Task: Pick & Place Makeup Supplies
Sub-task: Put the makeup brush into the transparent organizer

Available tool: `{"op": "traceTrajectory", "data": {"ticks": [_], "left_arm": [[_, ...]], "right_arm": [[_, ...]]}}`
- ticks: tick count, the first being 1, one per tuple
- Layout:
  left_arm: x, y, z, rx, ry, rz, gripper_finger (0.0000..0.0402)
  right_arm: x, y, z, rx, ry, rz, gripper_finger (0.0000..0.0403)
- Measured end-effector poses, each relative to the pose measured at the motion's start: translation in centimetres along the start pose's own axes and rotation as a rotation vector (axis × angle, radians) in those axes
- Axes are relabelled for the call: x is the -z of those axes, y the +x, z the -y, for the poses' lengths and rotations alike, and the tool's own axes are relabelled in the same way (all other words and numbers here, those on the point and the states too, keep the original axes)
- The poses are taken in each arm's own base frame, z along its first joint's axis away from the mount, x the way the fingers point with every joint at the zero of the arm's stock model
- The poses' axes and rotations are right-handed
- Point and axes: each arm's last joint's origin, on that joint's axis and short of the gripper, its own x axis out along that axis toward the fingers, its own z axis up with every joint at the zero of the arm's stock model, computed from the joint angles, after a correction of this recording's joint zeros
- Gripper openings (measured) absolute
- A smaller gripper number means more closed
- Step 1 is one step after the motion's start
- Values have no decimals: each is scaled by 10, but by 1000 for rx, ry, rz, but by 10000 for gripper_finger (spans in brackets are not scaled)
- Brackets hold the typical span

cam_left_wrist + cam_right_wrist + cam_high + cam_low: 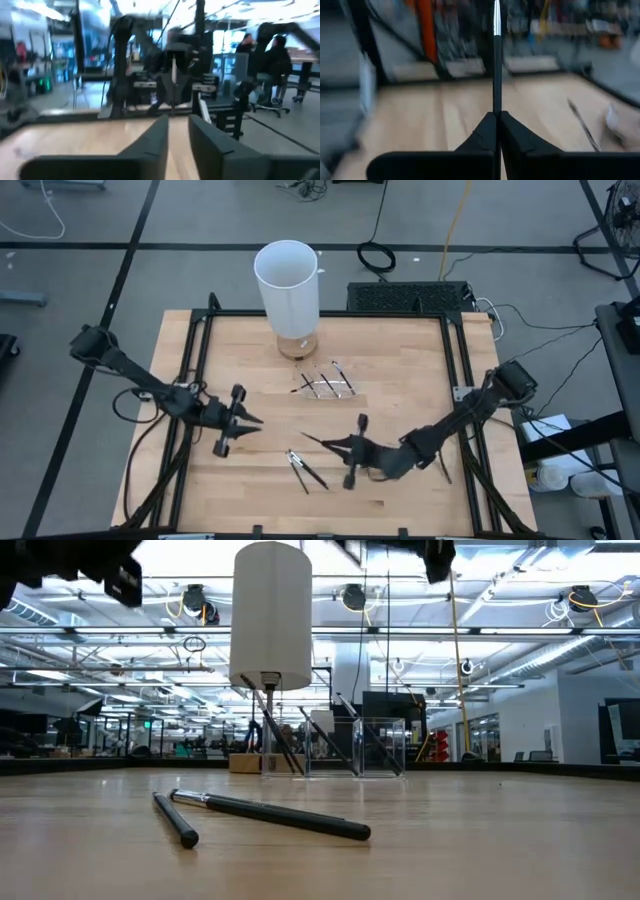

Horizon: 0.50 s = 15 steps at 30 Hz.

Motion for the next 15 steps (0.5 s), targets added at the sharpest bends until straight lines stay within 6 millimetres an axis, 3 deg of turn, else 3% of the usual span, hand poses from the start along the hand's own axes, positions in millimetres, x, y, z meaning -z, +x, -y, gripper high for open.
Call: {"op": "traceTrajectory", "data": {"ticks": [3, 7, 15], "left_arm": [[1, 5, 5, 15, 32, 28, 138], [0, 23, 11, 13, 53, 10, 183], [-4, 63, 16, -37, 87, -19, 195]], "right_arm": [[6, -5, 10, -94, 43, 121, 0], [14, 2, 20, -100, 18, 136, 0], [12, 17, 27, -116, -70, 147, 0]]}}
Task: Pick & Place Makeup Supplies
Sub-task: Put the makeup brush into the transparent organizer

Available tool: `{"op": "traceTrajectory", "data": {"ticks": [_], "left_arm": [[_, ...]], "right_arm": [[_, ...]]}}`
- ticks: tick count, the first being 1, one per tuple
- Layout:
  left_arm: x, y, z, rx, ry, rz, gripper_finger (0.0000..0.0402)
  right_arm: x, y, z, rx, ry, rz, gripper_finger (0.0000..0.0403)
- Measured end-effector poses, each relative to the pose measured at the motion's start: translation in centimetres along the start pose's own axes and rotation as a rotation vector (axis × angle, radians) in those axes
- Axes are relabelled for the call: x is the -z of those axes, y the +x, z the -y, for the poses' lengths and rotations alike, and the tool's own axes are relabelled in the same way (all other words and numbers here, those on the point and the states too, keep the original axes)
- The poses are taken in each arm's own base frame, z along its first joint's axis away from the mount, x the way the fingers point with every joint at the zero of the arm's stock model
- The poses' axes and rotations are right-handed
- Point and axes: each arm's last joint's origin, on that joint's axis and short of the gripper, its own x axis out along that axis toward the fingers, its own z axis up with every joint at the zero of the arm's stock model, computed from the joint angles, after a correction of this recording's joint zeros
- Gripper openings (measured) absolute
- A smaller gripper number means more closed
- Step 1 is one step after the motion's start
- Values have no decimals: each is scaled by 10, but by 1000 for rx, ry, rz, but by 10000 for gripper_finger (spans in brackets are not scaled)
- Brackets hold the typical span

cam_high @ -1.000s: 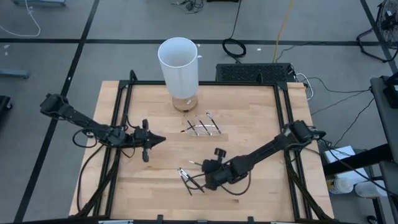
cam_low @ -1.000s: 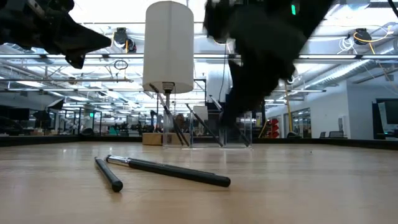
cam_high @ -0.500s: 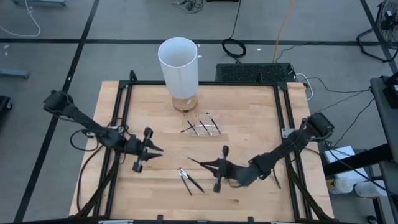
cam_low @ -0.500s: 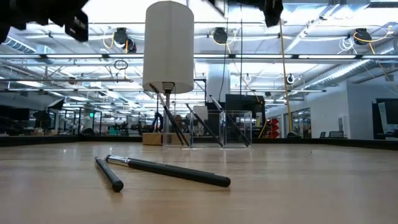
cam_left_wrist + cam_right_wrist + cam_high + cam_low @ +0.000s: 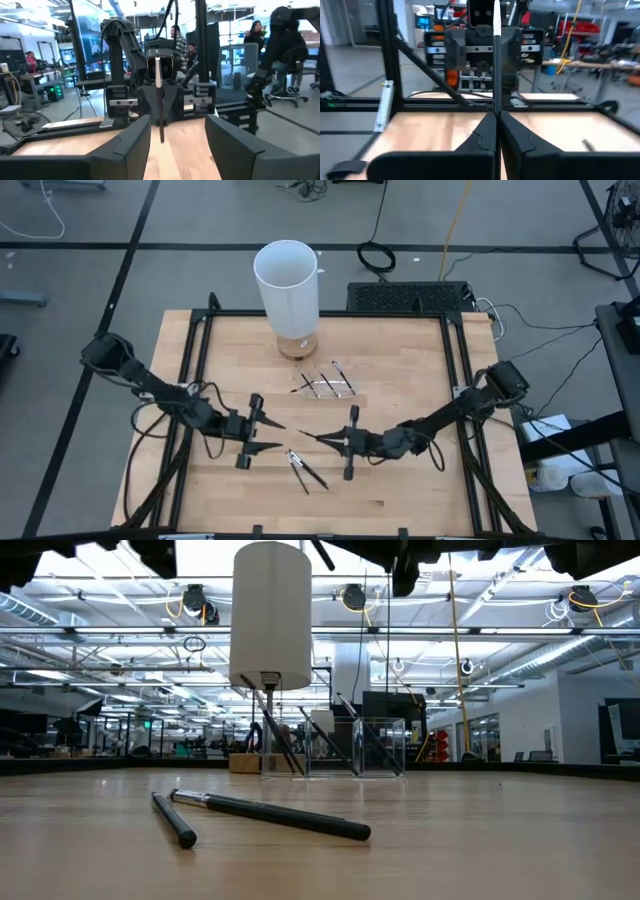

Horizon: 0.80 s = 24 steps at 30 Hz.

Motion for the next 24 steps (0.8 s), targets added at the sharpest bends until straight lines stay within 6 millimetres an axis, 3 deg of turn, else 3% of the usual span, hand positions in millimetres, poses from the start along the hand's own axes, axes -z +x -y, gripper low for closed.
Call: {"op": "traceTrajectory", "data": {"ticks": [11, 24], "left_arm": [[-9, 25, -20, -44, -65, 36, 182], [-10, 30, -30, -14, -72, 28, 182]], "right_arm": [[-3, 6, 9, -16, -70, 28, 0], [-2, 15, 24, -18, -58, 34, 0]]}}
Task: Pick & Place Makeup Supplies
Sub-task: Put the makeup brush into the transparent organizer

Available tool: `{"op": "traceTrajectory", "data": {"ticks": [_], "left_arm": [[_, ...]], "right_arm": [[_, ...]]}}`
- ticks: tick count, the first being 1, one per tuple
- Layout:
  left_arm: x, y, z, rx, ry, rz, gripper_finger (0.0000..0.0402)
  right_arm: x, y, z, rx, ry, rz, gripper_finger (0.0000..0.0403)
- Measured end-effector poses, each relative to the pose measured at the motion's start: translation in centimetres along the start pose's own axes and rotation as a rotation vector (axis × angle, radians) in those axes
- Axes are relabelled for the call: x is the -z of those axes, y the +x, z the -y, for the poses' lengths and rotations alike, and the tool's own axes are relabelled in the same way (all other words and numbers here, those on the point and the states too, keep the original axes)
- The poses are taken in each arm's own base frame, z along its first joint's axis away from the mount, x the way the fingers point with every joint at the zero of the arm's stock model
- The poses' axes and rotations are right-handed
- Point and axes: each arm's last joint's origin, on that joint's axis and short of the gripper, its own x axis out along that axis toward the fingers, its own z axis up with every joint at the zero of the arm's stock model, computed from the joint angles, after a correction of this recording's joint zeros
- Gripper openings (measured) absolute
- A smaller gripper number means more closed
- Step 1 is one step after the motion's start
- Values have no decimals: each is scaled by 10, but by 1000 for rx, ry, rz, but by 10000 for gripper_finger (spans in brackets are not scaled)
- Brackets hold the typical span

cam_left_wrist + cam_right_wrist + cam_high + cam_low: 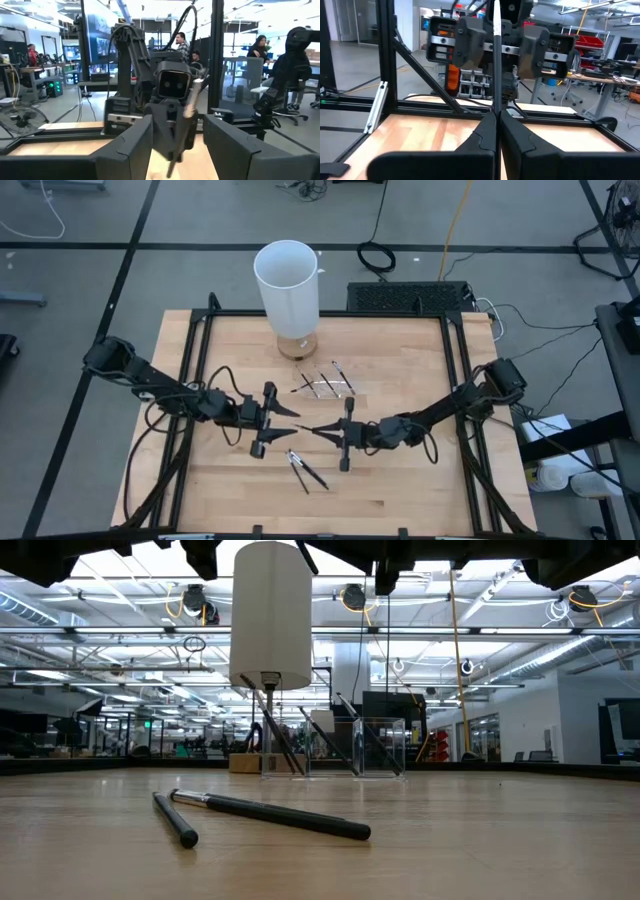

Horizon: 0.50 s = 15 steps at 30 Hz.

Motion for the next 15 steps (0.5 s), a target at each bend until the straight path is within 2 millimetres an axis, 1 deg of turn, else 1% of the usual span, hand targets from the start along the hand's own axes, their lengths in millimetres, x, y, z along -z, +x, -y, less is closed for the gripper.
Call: {"op": "traceTrajectory", "data": {"ticks": [4, 9, 13, 15], "left_arm": [[0, 1, -3, 0, 0, 0, 182], [0, 2, -9, 7, 0, 2, 182], [0, 2, -12, -2, 4, 2, 180], [0, 2, -13, 5, 8, 3, 172]], "right_arm": [[1, 3, 6, -26, 8, 4, 0], [2, 7, 13, -6, 13, 3, 0], [2, 7, 14, -5, 12, 3, 0], [2, 7, 14, -4, 11, 3, 0]]}}
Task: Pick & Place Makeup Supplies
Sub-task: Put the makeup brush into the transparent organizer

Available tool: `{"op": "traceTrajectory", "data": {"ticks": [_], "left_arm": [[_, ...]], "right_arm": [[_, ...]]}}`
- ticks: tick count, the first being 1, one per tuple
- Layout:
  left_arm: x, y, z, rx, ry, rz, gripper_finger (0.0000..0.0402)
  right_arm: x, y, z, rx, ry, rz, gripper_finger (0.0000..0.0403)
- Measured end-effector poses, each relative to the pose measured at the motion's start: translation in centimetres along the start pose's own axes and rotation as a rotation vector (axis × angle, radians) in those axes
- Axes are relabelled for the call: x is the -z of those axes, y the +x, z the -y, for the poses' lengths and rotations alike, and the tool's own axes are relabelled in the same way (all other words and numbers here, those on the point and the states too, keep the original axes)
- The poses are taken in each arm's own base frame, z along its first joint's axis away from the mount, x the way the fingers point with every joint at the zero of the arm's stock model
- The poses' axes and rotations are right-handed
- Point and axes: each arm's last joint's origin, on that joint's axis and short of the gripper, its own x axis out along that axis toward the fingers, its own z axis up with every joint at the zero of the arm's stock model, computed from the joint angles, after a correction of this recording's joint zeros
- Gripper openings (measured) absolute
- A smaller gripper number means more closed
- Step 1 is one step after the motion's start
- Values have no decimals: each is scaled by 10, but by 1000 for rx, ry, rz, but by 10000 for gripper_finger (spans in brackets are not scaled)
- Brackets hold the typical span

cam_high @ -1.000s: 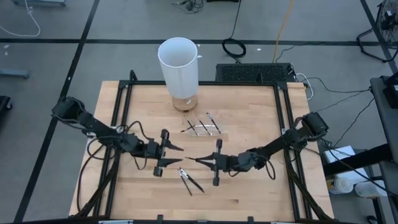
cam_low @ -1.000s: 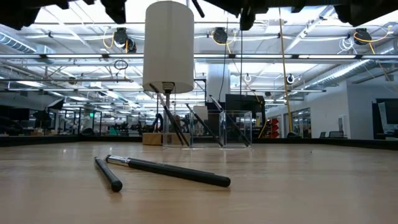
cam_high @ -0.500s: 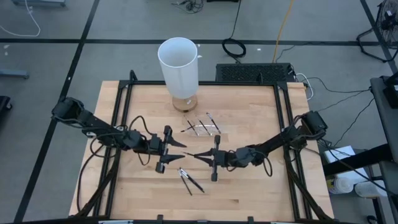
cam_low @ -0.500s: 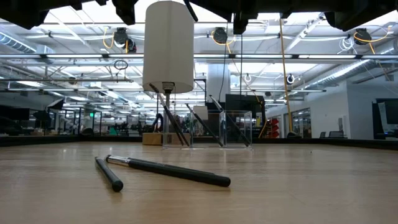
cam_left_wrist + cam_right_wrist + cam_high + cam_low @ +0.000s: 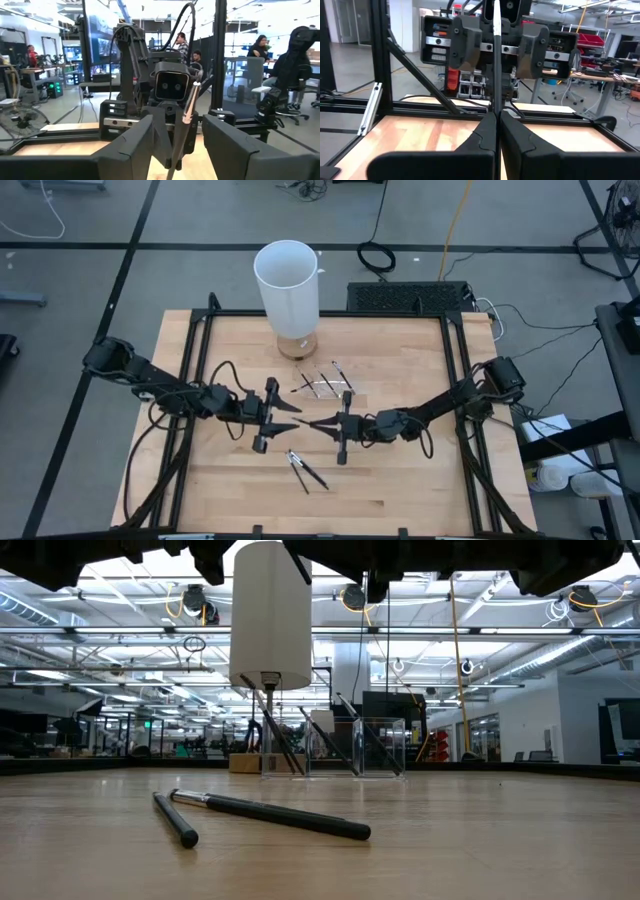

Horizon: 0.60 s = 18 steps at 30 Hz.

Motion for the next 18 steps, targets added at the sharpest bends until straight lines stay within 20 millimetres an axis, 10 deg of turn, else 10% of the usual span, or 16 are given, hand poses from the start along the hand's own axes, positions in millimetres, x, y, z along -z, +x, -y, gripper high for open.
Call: {"op": "traceTrajectory", "data": {"ticks": [10, 18], "left_arm": [[0, 0, -2, 53, 27, 6, 23], [1, 0, -2, 79, 49, -8, 10]], "right_arm": [[1, 1, 1, -6, -3, -3, 0], [1, 1, 1, -8, -6, -9, 0]]}}
